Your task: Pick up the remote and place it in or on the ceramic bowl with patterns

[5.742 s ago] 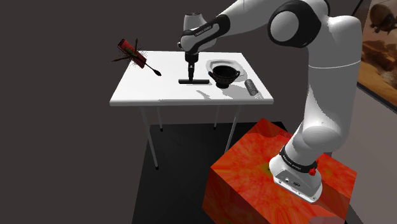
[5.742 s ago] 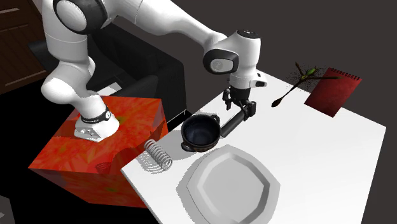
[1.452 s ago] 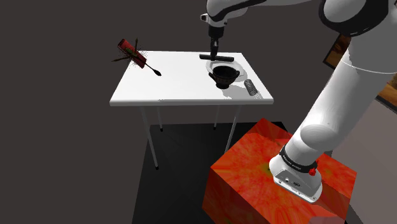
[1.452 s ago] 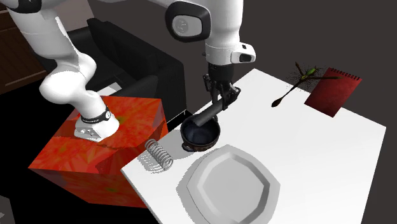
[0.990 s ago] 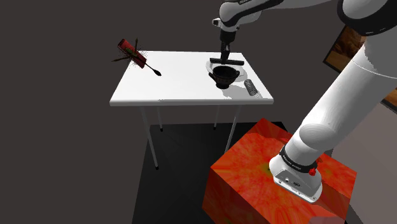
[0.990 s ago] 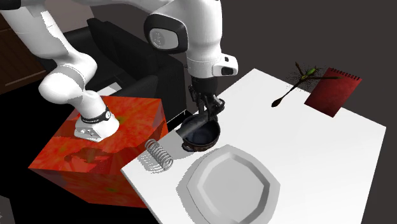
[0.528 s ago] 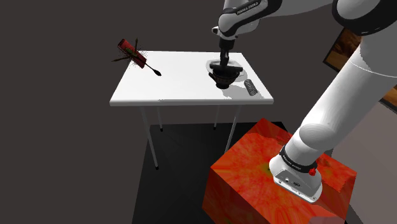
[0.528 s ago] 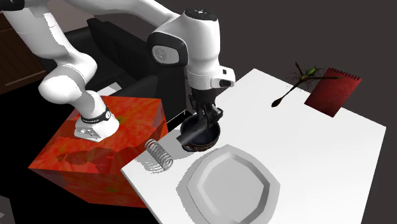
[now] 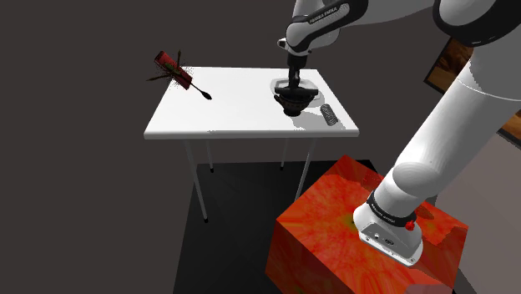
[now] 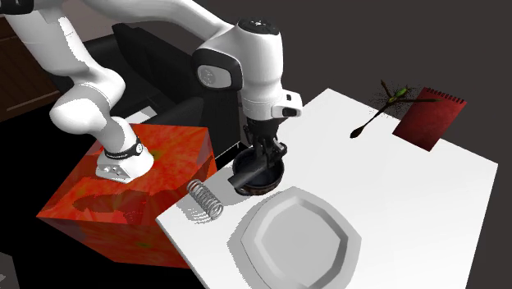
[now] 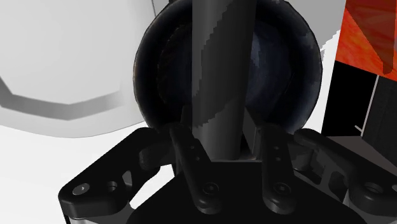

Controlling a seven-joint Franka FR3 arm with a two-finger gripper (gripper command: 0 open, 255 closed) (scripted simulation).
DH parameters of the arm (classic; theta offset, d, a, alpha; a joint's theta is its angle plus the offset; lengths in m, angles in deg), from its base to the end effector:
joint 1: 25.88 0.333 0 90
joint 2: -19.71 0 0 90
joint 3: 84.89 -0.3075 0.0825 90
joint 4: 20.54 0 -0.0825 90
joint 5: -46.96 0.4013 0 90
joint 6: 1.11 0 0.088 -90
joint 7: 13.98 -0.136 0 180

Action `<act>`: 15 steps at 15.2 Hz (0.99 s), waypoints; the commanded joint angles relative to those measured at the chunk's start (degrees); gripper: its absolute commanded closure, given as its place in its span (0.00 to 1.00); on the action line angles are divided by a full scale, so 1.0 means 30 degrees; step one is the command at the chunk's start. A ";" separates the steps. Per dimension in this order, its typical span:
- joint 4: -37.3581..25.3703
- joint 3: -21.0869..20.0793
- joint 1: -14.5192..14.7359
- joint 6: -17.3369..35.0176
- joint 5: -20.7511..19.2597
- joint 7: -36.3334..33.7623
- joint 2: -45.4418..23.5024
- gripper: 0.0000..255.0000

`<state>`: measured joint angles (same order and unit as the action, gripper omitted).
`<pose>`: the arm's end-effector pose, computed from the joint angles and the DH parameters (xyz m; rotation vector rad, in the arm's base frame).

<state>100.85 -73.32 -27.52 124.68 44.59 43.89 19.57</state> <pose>0.5508 -0.1318 0.3717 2.8256 1.1987 0.0618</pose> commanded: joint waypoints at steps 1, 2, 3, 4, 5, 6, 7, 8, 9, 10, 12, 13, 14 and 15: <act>0.0007 -0.0002 0.0002 0.0003 0.0001 0.0000 -0.0008 1.00; 0.0008 -0.0001 0.0001 0.0003 0.0001 0.0002 -0.0007 0.00; 0.0013 -0.0002 0.0002 0.0005 0.0000 0.0000 -0.0004 0.00; 0.0010 -0.0002 0.0002 0.0005 0.0001 -0.0001 -0.0006 0.00; 0.0010 -0.0002 0.0002 0.0004 0.0001 0.0001 -0.0007 0.00; 0.0009 -0.0002 0.0002 0.0003 0.0001 0.0001 -0.0006 0.00; 0.0009 -0.0002 0.0002 0.0003 0.0001 0.0000 -0.0006 0.00; -0.0303 -0.0020 0.0021 -0.0609 -0.0058 -0.0045 0.0298 0.00; -0.0640 -0.0040 0.0039 -0.1223 -0.0109 -0.0084 0.0580 0.00; -0.1001 -0.0061 0.0057 -0.1840 -0.0153 -0.0118 0.0837 0.00; -0.1304 -0.0080 0.0069 -0.2327 -0.0183 -0.0142 0.1023 0.00; -0.1301 -0.0080 0.0068 -0.2326 -0.0184 -0.0143 0.1027 0.00; -0.1303 -0.0081 0.0068 -0.2327 -0.0184 -0.0142 0.1024 0.00; -0.1304 -0.0081 0.0068 -0.2327 -0.0183 -0.0142 0.1024 0.00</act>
<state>96.95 -73.54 -27.34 117.81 44.06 43.51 22.57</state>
